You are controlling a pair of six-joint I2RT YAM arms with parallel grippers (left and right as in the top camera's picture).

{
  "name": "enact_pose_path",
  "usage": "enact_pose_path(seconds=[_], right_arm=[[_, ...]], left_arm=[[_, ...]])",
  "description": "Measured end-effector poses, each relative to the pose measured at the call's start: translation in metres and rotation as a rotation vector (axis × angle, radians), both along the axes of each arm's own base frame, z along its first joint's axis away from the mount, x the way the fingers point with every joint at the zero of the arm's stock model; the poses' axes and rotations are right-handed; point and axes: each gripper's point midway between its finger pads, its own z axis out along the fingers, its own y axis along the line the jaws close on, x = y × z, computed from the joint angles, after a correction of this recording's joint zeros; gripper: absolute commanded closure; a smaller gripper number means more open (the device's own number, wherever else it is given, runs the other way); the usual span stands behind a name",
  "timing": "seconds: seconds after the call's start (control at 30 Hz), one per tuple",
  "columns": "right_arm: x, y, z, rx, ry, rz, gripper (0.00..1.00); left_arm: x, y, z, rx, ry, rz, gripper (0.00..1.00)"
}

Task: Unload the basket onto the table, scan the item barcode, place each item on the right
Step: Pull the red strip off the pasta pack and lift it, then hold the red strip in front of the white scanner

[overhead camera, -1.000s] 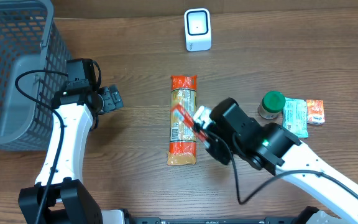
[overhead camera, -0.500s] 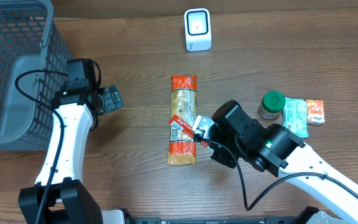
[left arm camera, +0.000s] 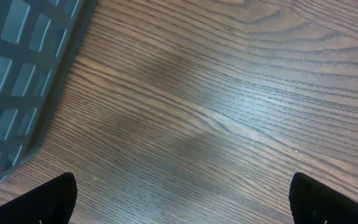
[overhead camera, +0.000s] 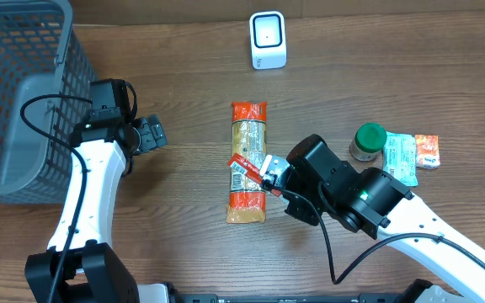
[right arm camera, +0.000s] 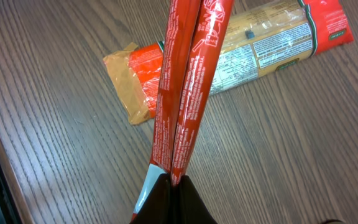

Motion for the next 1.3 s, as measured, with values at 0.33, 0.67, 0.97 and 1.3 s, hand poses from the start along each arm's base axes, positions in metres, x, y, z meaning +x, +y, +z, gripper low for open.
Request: enact_pose_path(seconds=[0.33, 0.67, 0.97, 1.3], right_arm=[[0.041, 0.008, 0.021, 0.097, -0.122, -0.221, 0.97], [0.085, -0.028, 0.073, 0.088, -0.192, -0.420, 0.97], [0.169, -0.024, 0.117, 0.005, -0.305, -0.486, 0.96], [0.248, -0.023, 0.073, -0.256, -0.540, -0.482, 0.96]], left_arm=[[0.000, 0.000, 0.000, 0.000, 0.000, 0.000, 0.00], [0.000, 0.000, 0.000, 0.000, 0.000, 0.000, 0.00], [0.000, 0.000, 0.000, 0.000, 0.000, 0.000, 0.00], [0.000, 0.000, 0.000, 0.000, 0.000, 0.000, 0.00]])
